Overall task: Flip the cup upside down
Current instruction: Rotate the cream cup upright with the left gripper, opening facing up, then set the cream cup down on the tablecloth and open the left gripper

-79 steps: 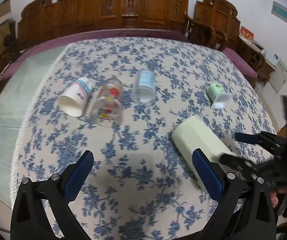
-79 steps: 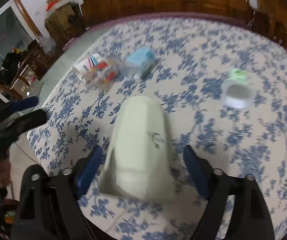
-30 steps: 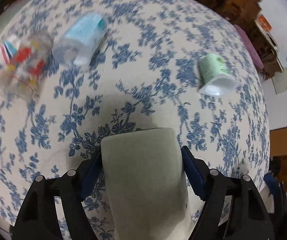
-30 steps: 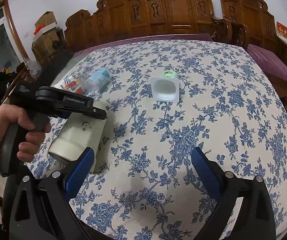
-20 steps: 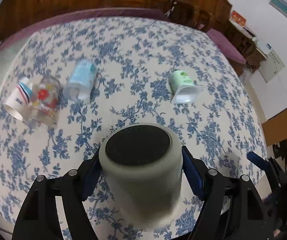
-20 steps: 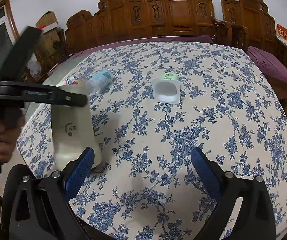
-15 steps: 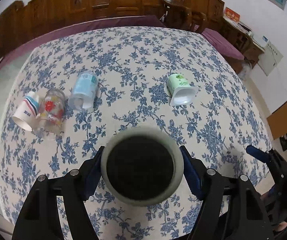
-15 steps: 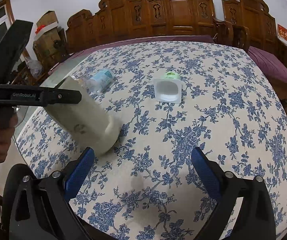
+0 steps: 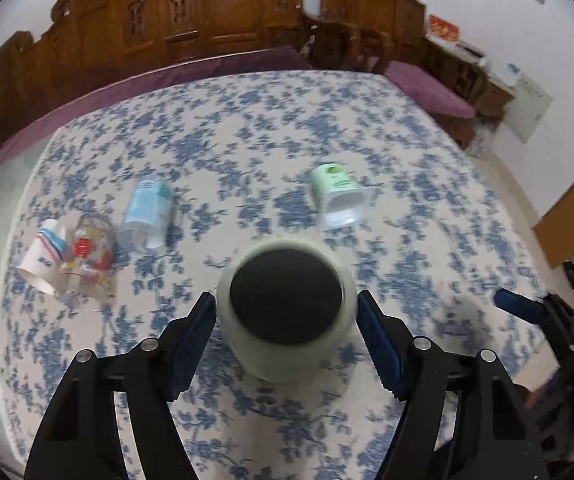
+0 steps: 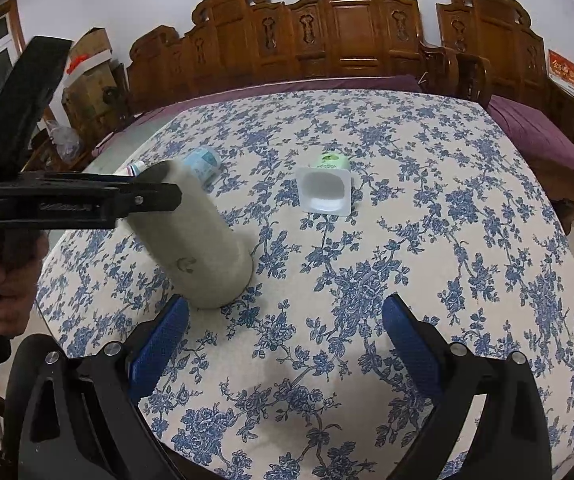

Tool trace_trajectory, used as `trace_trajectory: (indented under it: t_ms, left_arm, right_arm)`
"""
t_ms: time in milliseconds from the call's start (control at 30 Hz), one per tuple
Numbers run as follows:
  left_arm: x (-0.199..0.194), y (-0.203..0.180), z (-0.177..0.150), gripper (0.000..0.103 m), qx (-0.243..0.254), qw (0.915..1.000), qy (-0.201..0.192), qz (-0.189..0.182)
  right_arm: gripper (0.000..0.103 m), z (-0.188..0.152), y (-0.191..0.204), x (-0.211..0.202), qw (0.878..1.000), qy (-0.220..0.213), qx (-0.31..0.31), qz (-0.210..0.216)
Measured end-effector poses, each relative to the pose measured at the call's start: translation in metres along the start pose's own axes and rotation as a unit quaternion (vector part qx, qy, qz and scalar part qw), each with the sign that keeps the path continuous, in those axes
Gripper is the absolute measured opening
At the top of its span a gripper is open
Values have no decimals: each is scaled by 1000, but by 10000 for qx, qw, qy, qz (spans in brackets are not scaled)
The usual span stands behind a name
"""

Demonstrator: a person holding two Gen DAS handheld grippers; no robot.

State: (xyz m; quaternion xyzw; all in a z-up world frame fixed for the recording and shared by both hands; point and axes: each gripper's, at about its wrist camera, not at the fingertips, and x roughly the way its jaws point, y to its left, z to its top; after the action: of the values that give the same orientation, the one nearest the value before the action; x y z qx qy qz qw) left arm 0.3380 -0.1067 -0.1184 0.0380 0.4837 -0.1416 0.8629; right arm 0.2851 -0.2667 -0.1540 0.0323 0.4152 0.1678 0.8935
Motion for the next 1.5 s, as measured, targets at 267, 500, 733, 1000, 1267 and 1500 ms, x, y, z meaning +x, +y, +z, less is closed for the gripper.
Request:
trace_trajectory:
  t_ms: [267,500,733,1000,1267,1500]
  left_arm:
    - [-44,11,-19,69,-62,9988,-416,243]
    - [-84,25,-44,87,-192,9960,-761,421]
    - [-118,35,-73,95,-322,9941,-915,477]
    - [-150,43,-115,95,-483,9901,-1098,725]
    - [-175,43,-153,95,-565,9870,-1291,767]
    - [-204,37,-172,95,-566,9815,-1592,897]
  right_arm:
    - [98,5,11,-17,9998,-196,23,-27]
    - [99,8,31,-40,9990,-445,64,-83]
    - [100,1,56,-63,9979,-629,73,-164]
    - [100,-13,84,-95,9953,-910,53,-320]
    - [100,-28,109,-117,9942,-1005,-41,-383]
    - [100,-36,124,-139,9920,-1231,-28,-295]
